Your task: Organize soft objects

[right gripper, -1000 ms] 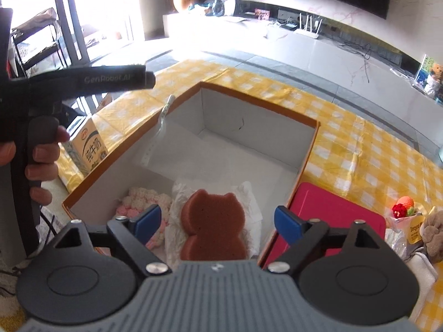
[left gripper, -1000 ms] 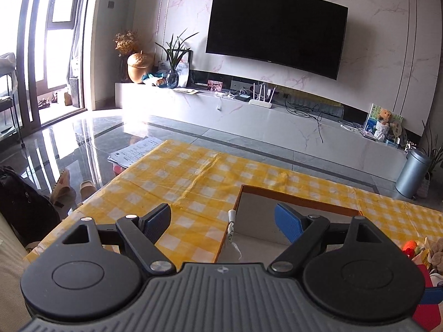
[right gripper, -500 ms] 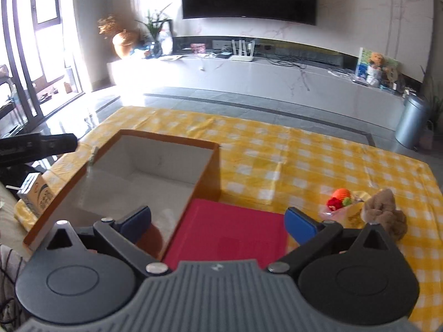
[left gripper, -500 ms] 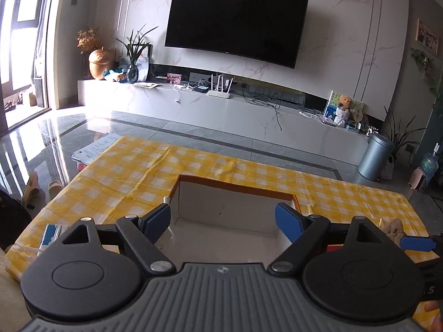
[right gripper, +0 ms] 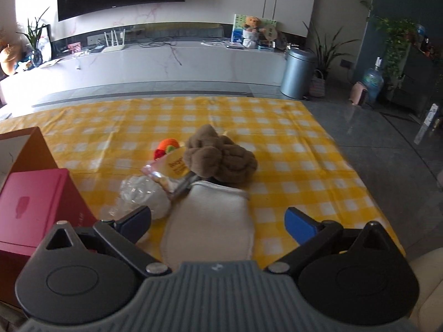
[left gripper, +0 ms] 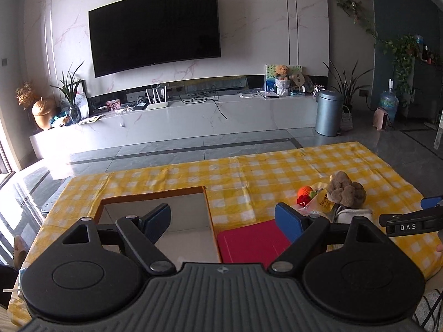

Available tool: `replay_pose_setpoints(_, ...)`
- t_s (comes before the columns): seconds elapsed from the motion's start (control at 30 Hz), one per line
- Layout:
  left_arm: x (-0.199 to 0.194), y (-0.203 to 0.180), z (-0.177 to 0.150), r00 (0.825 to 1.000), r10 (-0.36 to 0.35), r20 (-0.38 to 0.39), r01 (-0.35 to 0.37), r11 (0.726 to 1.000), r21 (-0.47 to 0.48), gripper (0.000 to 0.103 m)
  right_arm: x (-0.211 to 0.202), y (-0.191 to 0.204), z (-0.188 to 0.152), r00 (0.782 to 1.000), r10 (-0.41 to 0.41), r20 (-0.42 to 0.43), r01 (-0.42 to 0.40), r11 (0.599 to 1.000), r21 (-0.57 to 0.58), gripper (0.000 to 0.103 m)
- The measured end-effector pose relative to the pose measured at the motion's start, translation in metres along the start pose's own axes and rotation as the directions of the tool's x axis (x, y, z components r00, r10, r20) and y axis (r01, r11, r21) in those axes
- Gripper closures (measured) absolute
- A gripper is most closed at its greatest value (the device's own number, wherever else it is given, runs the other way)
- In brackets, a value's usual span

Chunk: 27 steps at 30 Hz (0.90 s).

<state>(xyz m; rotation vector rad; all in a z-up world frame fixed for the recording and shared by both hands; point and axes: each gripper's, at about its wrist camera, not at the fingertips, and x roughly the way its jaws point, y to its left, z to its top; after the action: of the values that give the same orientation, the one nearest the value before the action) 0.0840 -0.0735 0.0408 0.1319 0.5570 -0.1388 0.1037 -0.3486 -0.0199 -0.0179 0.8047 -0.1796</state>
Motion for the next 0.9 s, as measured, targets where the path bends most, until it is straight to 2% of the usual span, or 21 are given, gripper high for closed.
replay_pose_setpoints(0.1,0.011,-0.019,0.002,0.999,-0.044,-0.028,0.045,0.998,0.040,0.004,0.004,-0.018,-0.010,0.999,-0.037,-0.003,0.037,0.999,-0.009,0.002)
replay_pose_setpoints(0.27,0.028,-0.050,0.000,0.991,-0.109,-0.079,0.118,0.985,0.126,0.004,0.019,-0.045,-0.017,0.997,0.051,-0.053,-0.042,0.988,0.150,0.002)
replay_pose_setpoints(0.37,0.043,-0.062,0.001,0.978,-0.152,-0.144,0.168,0.980,0.107,0.004,0.027,-0.049,-0.020,0.995,0.062,-0.074,-0.048,0.981,0.186,0.002)
replay_pose_setpoints(0.47,0.050,-0.067,0.001,0.978,-0.166,-0.126,0.176,0.982,0.069,0.004,0.036,-0.049,-0.023,0.990,0.117,-0.078,-0.098,0.971,0.216,0.002)
replay_pose_setpoints(0.57,0.061,-0.071,0.005,0.978,-0.162,-0.131,0.168,0.985,0.035,0.004,0.056,-0.039,-0.025,0.971,0.206,-0.119,-0.177,0.961,0.214,0.002)
replay_pose_setpoints(0.67,0.076,-0.075,0.007,0.965,-0.196,-0.176,0.204,0.979,0.029,0.004,0.084,-0.031,-0.027,0.960,0.217,-0.180,-0.169,0.954,0.250,0.002)
replay_pose_setpoints(0.73,0.085,-0.082,0.009,0.958,-0.201,-0.204,0.223,0.971,0.088,0.004,0.103,-0.034,-0.029,0.946,0.245,-0.213,-0.164,0.927,0.339,0.002)
replay_pose_setpoints(0.83,0.093,-0.093,0.009,0.965,-0.151,-0.215,0.193,0.962,0.192,0.004,0.127,-0.045,-0.033,0.917,0.325,-0.231,-0.175,0.848,0.500,0.002)
replay_pose_setpoints(0.9,0.096,-0.098,0.007,0.970,-0.118,-0.212,0.171,0.953,0.252,0.004,0.135,-0.048,-0.034,0.917,0.329,-0.227,-0.157,0.819,0.552,0.002)
